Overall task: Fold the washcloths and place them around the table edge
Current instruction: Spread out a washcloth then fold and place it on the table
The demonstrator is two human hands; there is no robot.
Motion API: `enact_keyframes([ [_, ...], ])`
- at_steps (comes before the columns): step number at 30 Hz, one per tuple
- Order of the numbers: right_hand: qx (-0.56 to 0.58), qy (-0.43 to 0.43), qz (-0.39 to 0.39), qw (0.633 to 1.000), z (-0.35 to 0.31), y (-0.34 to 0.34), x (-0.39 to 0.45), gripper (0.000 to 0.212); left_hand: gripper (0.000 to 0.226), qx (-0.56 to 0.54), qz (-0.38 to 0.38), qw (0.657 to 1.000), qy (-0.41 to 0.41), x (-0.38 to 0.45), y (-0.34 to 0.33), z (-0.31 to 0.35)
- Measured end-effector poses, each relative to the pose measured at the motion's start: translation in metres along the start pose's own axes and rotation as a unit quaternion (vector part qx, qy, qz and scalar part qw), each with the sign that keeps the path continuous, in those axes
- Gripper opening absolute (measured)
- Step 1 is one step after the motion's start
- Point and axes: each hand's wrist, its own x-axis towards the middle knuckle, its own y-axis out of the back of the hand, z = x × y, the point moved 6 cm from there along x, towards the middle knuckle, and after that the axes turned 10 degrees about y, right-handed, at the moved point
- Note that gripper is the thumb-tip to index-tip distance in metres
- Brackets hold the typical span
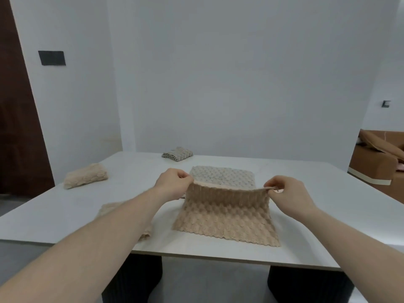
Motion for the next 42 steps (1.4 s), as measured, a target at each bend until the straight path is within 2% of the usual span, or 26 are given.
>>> enact_keyframes([
  [6,-0.068,0.019,-0.093,0.993,0.004,0.001,-0.03,0.021,0.016,0.103,-0.01,0.994,-0.021,-0.014,-0.002,-0.014],
  [9,-0.126,0.048,-0.131,0.982,0.003,-0.001,-0.042,0.019,0.013,0.169,0.009,0.985,-0.036,-0.024,-0.002,-0.017],
  [13,-0.169,0.081,-0.178,0.966,-0.004,-0.004,-0.054,0.019,0.008,0.207,0.017,0.977,-0.046,-0.034,-0.002,-0.023],
  [28,-0.195,0.117,-0.22,0.949,-0.015,-0.008,-0.08,0.021,0.025,0.304,-0.015,0.952,-0.041,-0.048,-0.012,-0.039],
  [35,-0.144,0.091,-0.226,0.959,-0.01,-0.019,-0.087,0.02,0.026,0.321,-0.02,0.946,-0.04,-0.045,-0.016,-0.041],
  [40,-0.117,0.056,-0.227,0.965,-0.008,-0.016,-0.08,0.017,0.024,0.358,0.022,0.929,-0.091,-0.048,-0.016,-0.029],
  [42,-0.11,0.058,-0.199,0.972,-0.007,-0.016,-0.074,0.017,0.022,0.34,0.044,0.933,-0.112,-0.049,-0.017,-0.02],
])
